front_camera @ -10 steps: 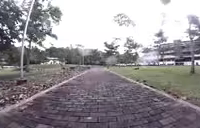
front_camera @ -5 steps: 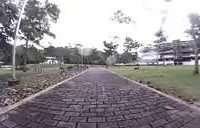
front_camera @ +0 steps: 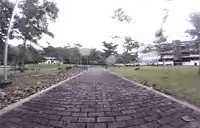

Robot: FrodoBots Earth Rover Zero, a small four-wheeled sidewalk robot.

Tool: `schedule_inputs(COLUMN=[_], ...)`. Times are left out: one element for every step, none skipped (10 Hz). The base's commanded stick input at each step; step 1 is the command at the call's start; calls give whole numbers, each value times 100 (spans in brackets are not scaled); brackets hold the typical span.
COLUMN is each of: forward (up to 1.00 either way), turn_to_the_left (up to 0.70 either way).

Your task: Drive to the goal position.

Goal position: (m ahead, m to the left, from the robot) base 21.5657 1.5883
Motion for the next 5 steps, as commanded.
schedule_inputs(forward=[70,70,70,70,70], turn_to_the_left=[0,0,0,0,0])
